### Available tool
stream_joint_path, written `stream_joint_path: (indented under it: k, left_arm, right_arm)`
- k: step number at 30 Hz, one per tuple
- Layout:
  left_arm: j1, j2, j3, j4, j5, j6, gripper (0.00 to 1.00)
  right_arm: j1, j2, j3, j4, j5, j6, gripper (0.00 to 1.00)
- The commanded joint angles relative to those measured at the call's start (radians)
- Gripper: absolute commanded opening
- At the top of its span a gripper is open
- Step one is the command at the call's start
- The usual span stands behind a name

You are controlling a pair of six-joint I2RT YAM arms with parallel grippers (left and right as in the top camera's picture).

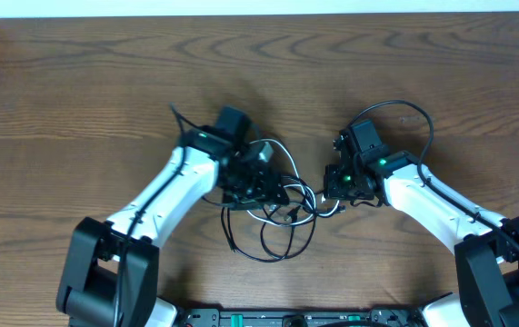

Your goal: Untangle cables

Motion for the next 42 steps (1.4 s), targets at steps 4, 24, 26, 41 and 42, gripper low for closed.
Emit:
stream_joint_path:
  k: [4,24,26,41,42]
  left_arm:
    - [-0.104,0.011,-0.014,0.069,-0.2,-0.235,0.65]
    - [-0.126,0.011,-0.021,0.079,-0.3,-0.237,0.64]
    - [-0.126,0.011,-0.021,0.085,-0.328,-0.253,0.61]
    - [-0.126,0.011,-0.021,0.205,-0.372,-0.208,0.48]
    - [-0.126,0.011,-0.021,0.204,-0.365,-0.185,0.44]
  right_arm:
    - [-0.004,-0.011,-0.002,0.053,-0.193,-0.167,0.01]
    - [-0.112,-0.011,-0.002,0.351,-0.736,-0.34,0.01]
    - [-0.112,-0.011,-0.002,0.352,-0.737,-0.353,0.01]
    - [-0.109,-0.011,-0.002,0.343,-0.74,-0.369,0.01]
    - [-0.109,-0.011,-0.002,0.343,-0.74,-0.37,0.01]
